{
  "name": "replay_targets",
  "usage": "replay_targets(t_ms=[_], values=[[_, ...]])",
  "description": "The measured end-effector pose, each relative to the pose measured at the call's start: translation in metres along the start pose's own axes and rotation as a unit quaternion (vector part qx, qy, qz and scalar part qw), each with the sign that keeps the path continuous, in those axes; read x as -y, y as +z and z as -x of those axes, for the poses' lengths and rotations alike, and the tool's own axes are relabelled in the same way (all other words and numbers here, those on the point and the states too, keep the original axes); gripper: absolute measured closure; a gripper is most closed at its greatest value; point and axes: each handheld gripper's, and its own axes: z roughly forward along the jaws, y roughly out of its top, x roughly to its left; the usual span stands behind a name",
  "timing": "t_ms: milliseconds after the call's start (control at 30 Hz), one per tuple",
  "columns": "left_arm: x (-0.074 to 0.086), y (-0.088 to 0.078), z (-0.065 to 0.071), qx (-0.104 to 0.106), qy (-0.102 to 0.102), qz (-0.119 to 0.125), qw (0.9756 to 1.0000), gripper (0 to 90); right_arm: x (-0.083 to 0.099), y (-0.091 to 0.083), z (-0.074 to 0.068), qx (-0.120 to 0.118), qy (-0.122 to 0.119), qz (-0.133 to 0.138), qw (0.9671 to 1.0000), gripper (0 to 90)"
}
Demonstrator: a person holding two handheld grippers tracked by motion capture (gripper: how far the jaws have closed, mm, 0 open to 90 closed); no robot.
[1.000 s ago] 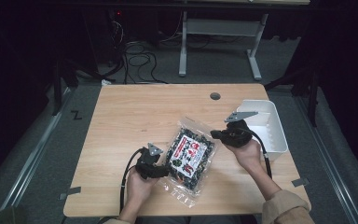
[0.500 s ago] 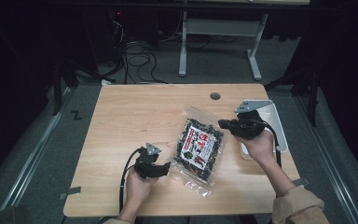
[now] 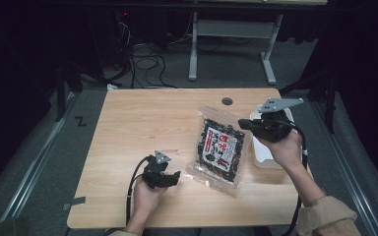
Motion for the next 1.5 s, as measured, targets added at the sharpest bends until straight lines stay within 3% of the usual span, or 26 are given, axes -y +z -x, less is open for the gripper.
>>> replay_targets(t_ms=[533,733,1133,1367,1500], values=[[0.0,0.001,0.001,0.004,-0.001,-0.003,1.0,34.7,-0.042,-0.017,-0.01,0.021,-0.049,0.005,0.9986,89.9],[0.0,0.001,0.001,0.003,-0.001,-0.003,1.0,34.7,-0.053,-0.022,-0.007,0.038,-0.051,0.015,0.9979,89.9],[0.0,0.002,0.002,0.005,0.003,-0.008,1.0,34.7,-0.06,-0.032,0.013,0.075,-0.031,0.031,0.9962,89.9],[0.0,0.0,0.001,0.005,0.001,-0.006,1.0,34.7,-0.062,-0.038,0.023,0.1,-0.027,0.037,0.9939,90.0],[0.0,0.001,0.002,0.003,0.004,-0.006,1.0,34.7,-0.064,-0.041,0.029,0.124,-0.027,0.027,0.9915,90.0]])
